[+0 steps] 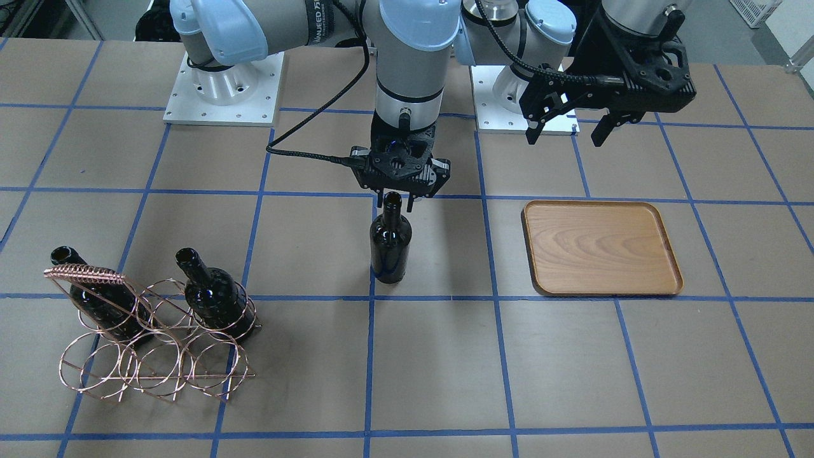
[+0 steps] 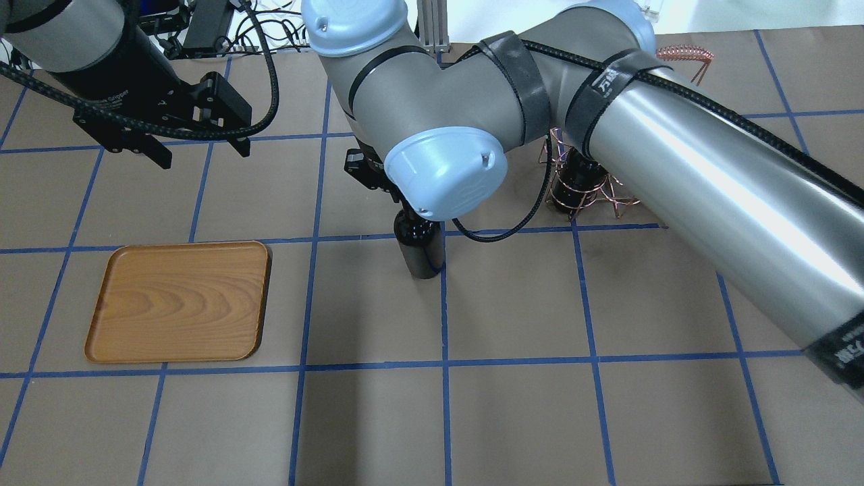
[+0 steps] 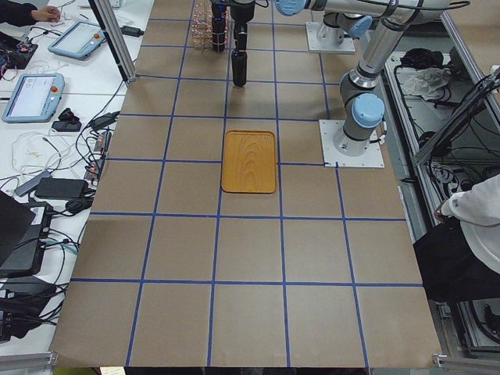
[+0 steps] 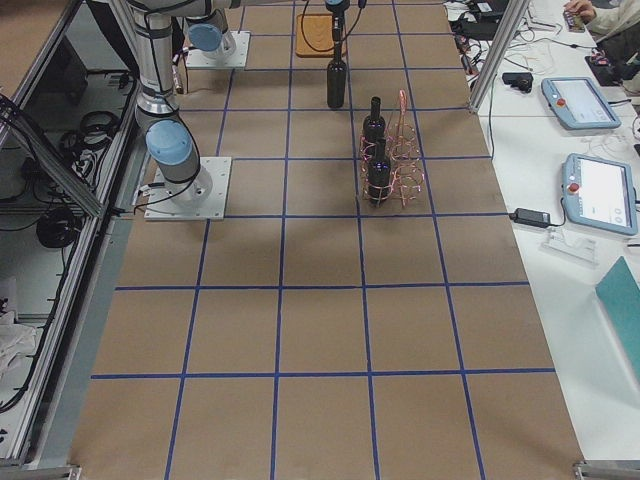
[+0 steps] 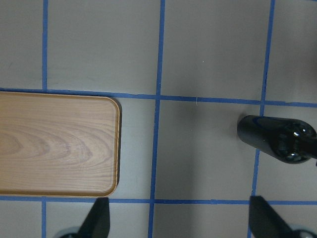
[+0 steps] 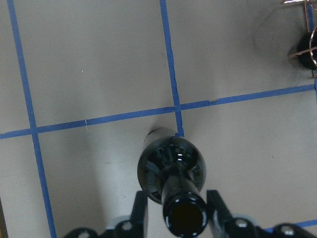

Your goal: Take wine from basket and place on tray

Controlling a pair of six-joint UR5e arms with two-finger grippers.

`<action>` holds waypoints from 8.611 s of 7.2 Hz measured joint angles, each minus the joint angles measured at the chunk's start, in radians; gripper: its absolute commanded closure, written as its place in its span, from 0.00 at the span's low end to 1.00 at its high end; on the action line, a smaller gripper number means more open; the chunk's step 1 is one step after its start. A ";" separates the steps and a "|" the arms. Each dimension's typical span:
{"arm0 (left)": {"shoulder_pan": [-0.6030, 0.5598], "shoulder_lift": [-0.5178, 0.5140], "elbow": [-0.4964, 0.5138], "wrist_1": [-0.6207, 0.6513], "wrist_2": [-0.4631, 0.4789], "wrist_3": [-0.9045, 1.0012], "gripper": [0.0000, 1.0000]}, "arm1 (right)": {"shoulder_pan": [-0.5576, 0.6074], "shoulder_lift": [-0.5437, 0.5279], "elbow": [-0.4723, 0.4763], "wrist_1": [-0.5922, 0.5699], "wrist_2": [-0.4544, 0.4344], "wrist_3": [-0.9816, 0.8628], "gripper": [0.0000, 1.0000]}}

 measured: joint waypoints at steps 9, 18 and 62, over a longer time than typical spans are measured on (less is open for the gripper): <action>-0.009 -0.010 -0.003 0.005 -0.001 -0.018 0.00 | -0.493 -0.220 -0.034 0.256 0.032 -0.684 0.00; -0.344 -0.259 0.000 0.281 -0.007 -0.410 0.00 | -0.492 -0.252 0.046 0.216 0.030 -0.699 0.00; -0.119 -0.083 0.092 -0.045 0.096 -0.163 0.00 | -0.497 -0.253 0.049 0.214 0.040 -0.691 0.00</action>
